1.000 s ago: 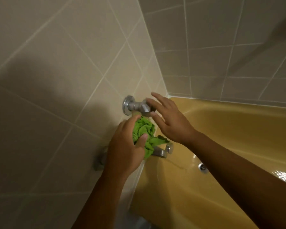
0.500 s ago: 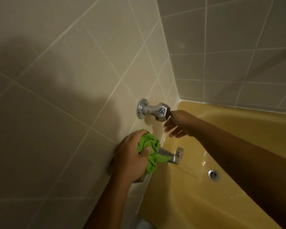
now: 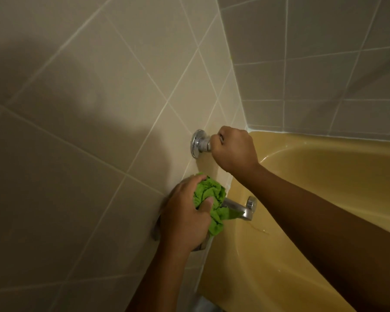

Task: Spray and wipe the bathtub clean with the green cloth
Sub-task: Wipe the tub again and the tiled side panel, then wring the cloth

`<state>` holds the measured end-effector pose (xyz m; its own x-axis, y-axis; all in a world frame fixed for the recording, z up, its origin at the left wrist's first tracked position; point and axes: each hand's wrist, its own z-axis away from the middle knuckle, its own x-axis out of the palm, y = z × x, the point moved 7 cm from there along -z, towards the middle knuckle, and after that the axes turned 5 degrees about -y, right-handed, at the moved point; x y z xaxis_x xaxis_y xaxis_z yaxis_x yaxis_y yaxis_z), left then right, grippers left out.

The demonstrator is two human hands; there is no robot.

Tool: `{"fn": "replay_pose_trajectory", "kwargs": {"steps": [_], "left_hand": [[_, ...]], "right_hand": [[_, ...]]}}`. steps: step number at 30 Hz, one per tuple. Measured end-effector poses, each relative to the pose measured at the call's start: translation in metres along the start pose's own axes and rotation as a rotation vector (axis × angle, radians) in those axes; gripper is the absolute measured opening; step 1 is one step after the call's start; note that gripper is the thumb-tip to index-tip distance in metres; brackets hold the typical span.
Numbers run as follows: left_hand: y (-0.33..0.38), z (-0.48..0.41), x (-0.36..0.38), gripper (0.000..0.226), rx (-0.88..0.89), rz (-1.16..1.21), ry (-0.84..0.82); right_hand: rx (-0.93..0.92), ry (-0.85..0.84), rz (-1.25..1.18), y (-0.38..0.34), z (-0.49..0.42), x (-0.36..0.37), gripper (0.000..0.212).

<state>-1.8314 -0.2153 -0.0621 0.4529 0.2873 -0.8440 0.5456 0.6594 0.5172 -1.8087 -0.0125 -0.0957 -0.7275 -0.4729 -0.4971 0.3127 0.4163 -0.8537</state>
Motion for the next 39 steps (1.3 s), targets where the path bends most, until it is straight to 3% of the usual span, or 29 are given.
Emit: {"fn": "replay_pose_trajectory", "kwargs": {"steps": [4,6,8,12,16,18,21,24,28,31,33,37,39], "left_hand": [[0.0,0.002,-0.001,0.052,0.0,0.03,0.013],[0.0,0.002,-0.002,0.051,0.0,0.027,0.028],[0.002,0.005,-0.004,0.05,0.0,0.024,0.035],[0.015,0.013,-0.006,0.052,0.057,-0.019,0.015],[0.048,0.036,-0.01,0.053,0.224,-0.133,0.054],[0.065,0.054,-0.014,0.048,0.232,0.06,0.076],[0.074,0.082,-0.001,0.044,0.155,0.48,-0.019],[0.077,0.109,0.023,0.035,0.046,0.769,-0.117],[0.083,0.148,0.05,0.023,-0.051,1.072,-0.245],[0.078,0.171,0.067,0.019,-0.1,1.129,-0.347],[0.079,0.186,0.078,0.018,-0.097,1.148,-0.443],[0.101,0.215,0.095,0.023,-0.012,1.166,-0.653],[0.116,0.227,0.098,0.032,0.04,1.197,-0.766]], "right_hand": [[0.381,-0.169,-0.411,0.008,0.002,-0.003,0.043],[0.59,-0.305,-0.668,0.014,0.012,0.002,0.038],[0.694,-0.432,-0.808,0.018,0.029,0.005,0.04],[0.646,-0.445,-0.74,0.03,0.064,-0.006,0.059],[0.387,-0.567,-0.631,0.005,0.132,-0.044,0.038],[0.347,-0.608,-0.743,-0.002,0.173,-0.065,0.036],[0.322,-0.483,-0.754,0.003,0.218,-0.099,0.04],[0.31,-0.287,-0.562,0.012,0.258,-0.135,0.035],[0.383,-0.22,-0.341,0.012,0.313,-0.177,0.023],[0.361,-0.097,-0.088,0.01,0.353,-0.211,0.004],[0.403,0.025,-0.119,0.01,0.383,-0.23,0.01],[0.443,0.113,-0.196,0.005,0.424,-0.243,0.008],[0.483,0.142,-0.25,0.003,0.435,-0.249,0.03]]}}
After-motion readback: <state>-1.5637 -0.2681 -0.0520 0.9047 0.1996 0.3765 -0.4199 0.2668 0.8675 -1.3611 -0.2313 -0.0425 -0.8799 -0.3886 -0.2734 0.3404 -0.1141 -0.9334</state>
